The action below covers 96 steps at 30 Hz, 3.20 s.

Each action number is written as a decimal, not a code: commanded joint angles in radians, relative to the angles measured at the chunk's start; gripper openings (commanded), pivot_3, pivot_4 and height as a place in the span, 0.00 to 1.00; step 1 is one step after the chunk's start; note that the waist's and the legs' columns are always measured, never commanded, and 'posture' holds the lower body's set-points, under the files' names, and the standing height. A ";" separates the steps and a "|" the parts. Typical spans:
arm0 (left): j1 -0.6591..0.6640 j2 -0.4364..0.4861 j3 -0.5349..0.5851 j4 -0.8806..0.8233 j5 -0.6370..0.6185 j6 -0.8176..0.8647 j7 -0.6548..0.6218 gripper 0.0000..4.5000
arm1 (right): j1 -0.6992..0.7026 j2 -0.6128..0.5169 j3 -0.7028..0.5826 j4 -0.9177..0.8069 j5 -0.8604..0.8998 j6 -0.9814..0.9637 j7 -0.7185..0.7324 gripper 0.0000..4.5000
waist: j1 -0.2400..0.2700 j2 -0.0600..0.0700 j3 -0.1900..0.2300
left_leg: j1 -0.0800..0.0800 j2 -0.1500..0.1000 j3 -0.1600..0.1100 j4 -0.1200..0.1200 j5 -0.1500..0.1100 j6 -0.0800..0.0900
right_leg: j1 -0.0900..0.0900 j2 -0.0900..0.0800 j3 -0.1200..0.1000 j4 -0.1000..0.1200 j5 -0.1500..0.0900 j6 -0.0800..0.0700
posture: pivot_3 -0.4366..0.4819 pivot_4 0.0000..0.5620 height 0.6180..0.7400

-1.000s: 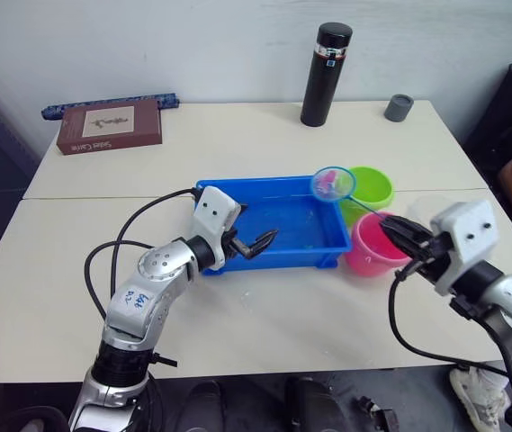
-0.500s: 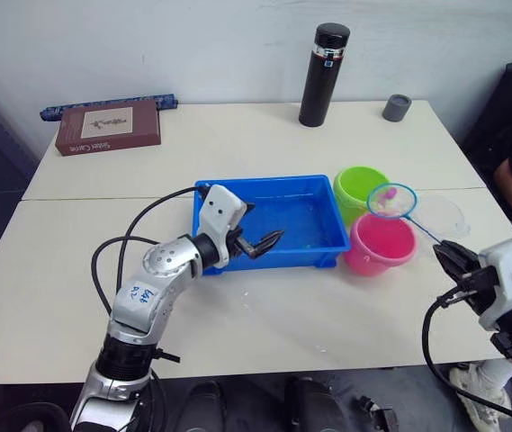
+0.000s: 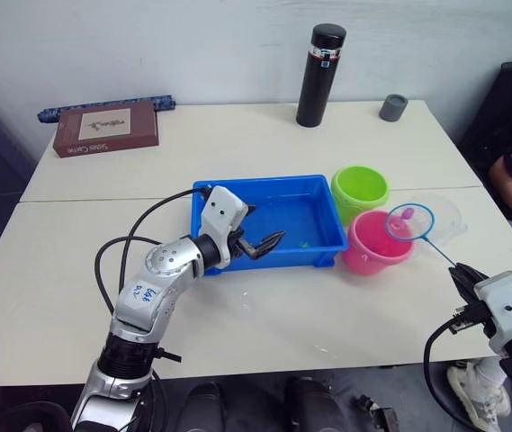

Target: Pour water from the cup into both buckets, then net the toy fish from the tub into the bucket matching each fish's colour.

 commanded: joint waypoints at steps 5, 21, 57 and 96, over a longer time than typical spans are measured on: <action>-0.009 0.001 0.010 -0.032 0.001 -0.017 0.002 1.00 | 0.025 -0.044 0.004 0.052 -0.128 -0.214 0.003 0.00 | 0.001 0.000 0.000 | 0.000 0.000 0.000 0.000 0.000 0.000 | 0.000 0.000 0.000 0.000 0.000 0.000 | 0.48 0.27 1.00; -0.013 0.004 0.017 -0.045 0.004 -0.020 0.013 1.00 | -0.036 -0.188 0.009 0.313 -0.506 -0.667 -0.164 0.00 | -0.001 0.000 0.000 | 0.001 0.000 0.001 0.001 0.001 -0.001 | 0.002 0.000 0.001 0.000 0.001 0.001 | 0.48 0.27 1.00; -0.001 0.002 0.012 -0.052 0.010 -0.021 0.009 1.00 | -0.048 -0.347 0.011 0.488 -0.849 -0.846 -0.425 0.00 | -0.002 0.000 0.000 | 0.003 -0.001 0.000 0.002 0.003 -0.003 | 0.003 0.000 0.001 0.001 0.001 0.002 | 0.48 0.27 1.00; 0.159 -0.007 0.101 -0.262 0.040 0.072 0.207 1.00 | -0.932 -0.047 0.645 0.522 -0.078 -0.099 0.207 0.00 | -0.004 0.000 0.000 | 0.002 0.000 0.000 0.004 0.002 -0.001 | 0.002 0.000 0.001 0.006 0.001 0.002 | 0.48 0.27 1.00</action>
